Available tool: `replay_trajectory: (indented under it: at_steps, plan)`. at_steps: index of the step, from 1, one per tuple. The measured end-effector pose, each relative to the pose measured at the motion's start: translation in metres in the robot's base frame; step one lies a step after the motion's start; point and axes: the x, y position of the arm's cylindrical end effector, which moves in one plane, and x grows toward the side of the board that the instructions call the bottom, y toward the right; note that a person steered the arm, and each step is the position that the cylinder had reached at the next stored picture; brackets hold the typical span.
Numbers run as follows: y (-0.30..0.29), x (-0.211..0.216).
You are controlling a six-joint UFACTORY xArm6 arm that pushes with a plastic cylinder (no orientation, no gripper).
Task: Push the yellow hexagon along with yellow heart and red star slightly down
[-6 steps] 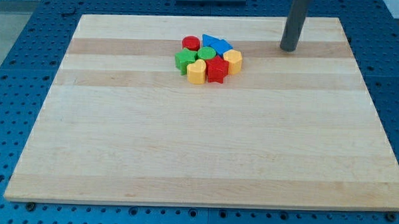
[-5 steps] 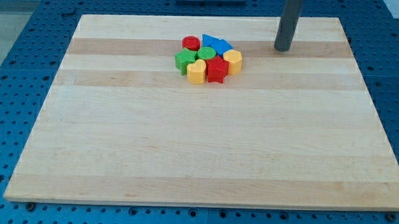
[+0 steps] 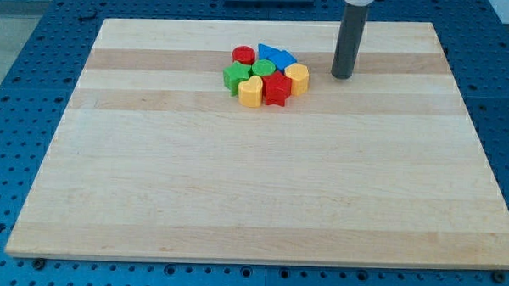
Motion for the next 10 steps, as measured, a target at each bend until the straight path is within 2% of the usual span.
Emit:
replay_trajectory:
  at_steps: [2, 6, 8, 9, 10]
  plan:
    - [-0.043, 0.025]
    - [-0.063, 0.017]
    - [-0.062, -0.029]
    - [-0.067, -0.027]
    - [-0.090, -0.008]
